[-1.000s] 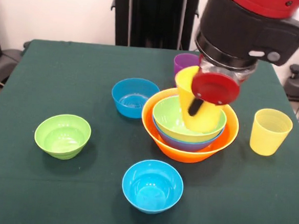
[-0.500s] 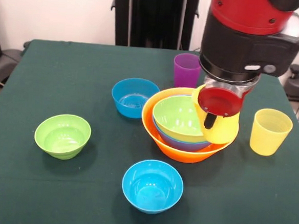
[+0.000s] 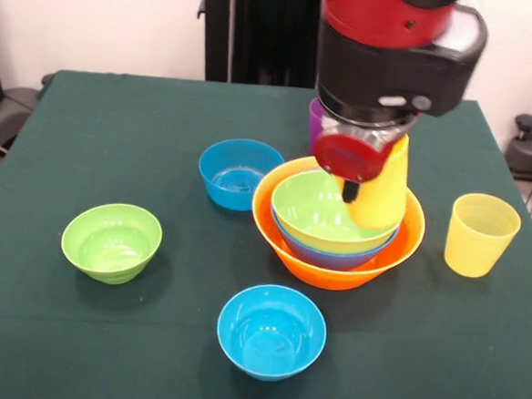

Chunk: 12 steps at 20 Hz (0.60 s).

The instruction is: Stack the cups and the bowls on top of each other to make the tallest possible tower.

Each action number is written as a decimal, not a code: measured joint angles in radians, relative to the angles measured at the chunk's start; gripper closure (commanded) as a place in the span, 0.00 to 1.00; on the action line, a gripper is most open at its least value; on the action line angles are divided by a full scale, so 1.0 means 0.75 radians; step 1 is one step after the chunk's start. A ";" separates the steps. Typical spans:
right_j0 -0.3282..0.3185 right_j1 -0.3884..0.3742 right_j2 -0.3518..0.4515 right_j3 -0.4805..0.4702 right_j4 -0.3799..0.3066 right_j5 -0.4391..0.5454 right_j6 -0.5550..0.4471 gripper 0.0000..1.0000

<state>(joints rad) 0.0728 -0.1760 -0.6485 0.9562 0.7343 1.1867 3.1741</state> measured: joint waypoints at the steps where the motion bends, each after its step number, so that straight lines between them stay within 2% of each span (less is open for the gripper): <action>1: -0.006 -0.023 0.001 0.019 -0.008 0.000 0.000 1.00; 12: -0.021 -0.104 0.001 0.030 -0.087 0.000 0.000 1.00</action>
<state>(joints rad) 0.0567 -0.2542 -0.6481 0.9785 0.6694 1.1867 3.1741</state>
